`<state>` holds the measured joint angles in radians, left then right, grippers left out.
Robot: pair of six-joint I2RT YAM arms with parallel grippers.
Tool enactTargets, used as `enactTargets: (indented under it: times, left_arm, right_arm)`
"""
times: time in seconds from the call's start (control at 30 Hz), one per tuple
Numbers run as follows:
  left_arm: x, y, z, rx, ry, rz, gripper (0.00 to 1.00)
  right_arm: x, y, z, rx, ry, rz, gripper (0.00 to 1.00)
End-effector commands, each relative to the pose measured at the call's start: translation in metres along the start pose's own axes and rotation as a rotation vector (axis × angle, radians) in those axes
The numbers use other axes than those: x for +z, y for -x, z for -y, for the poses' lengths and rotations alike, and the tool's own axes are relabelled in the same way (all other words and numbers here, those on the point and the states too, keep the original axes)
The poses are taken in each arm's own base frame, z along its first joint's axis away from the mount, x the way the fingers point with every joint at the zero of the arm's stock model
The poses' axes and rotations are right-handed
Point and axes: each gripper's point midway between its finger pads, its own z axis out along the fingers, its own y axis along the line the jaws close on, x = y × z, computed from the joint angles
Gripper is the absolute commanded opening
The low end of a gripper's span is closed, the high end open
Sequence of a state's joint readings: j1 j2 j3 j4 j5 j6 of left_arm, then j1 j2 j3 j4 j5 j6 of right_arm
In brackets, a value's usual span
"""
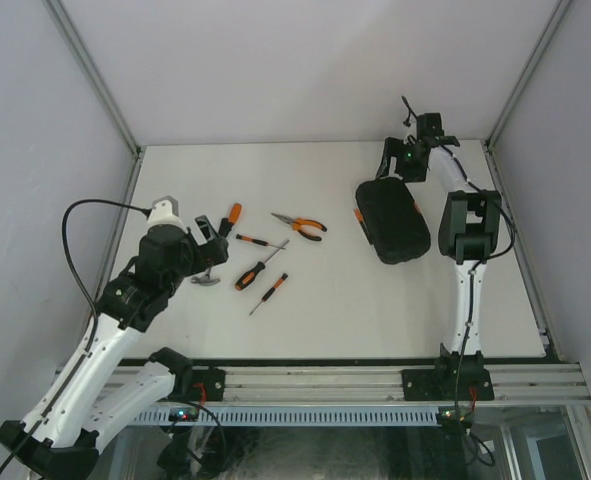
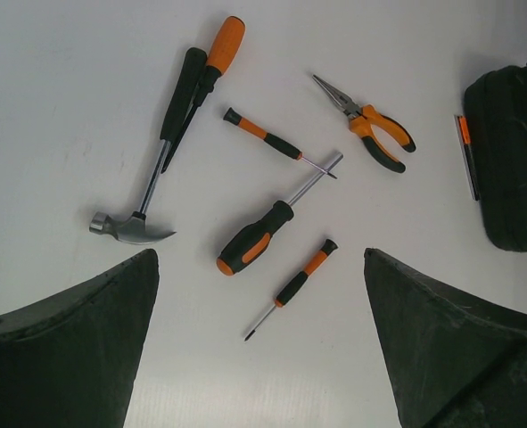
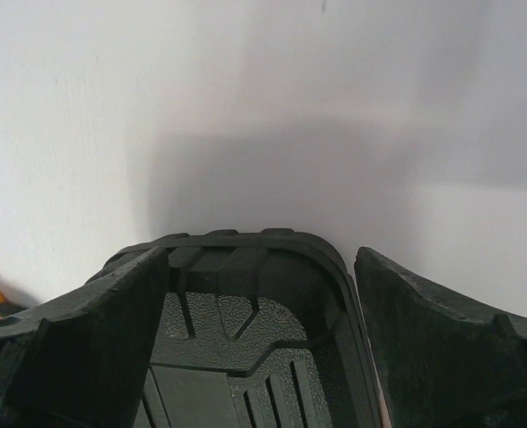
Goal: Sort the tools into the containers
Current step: Move the storage box to the center of the board.
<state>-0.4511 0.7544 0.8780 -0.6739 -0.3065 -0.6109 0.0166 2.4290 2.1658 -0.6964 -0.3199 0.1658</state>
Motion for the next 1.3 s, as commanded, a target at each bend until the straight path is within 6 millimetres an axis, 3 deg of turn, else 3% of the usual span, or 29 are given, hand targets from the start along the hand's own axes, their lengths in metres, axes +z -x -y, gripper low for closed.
enactTargets:
  times: [0.0, 0.23, 0.43, 0.57, 0.67, 1.0, 1.13, 1.27]
  left_arm:
    - [-0.003, -0.001, -0.002, -0.016, -0.009, 0.006, 1.00]
    - [-0.009, -0.004, 0.004, -0.005, -0.050, -0.020, 1.00]
    - [-0.013, -0.006, 0.004, -0.007, -0.067, -0.023, 1.00]
    - [-0.015, -0.007, 0.003, -0.010, -0.067, -0.028, 1.00]
    - [-0.016, -0.007, 0.002, -0.007, -0.062, -0.032, 1.00]
    - [-0.017, -0.003, 0.005, 0.032, -0.070, -0.046, 1.00]
    - [-0.016, -0.004, 0.006, 0.033, -0.072, -0.052, 1.00]
    - [-0.015, -0.005, 0.004, 0.036, -0.069, -0.055, 1.00]
  right_arm:
    - [-0.036, -0.021, -0.005, -0.044, -0.052, -0.049, 0.83]
    - [-0.056, -0.069, 0.012, 0.092, -0.114, -0.087, 0.82]
    - [-0.074, -0.101, 0.008, 0.178, -0.101, -0.067, 0.82]
    - [-0.094, -0.109, 0.006, 0.239, -0.096, 0.010, 0.84]
    - [-0.114, -0.099, 0.006, 0.264, -0.089, 0.098, 0.86]
    - [-0.181, -0.103, 0.013, 0.298, -0.101, 0.261, 0.98]
    - [-0.190, -0.121, 0.015, 0.312, -0.103, 0.245, 1.00]
    - [-0.184, -0.146, 0.013, 0.313, -0.083, 0.186, 1.00]
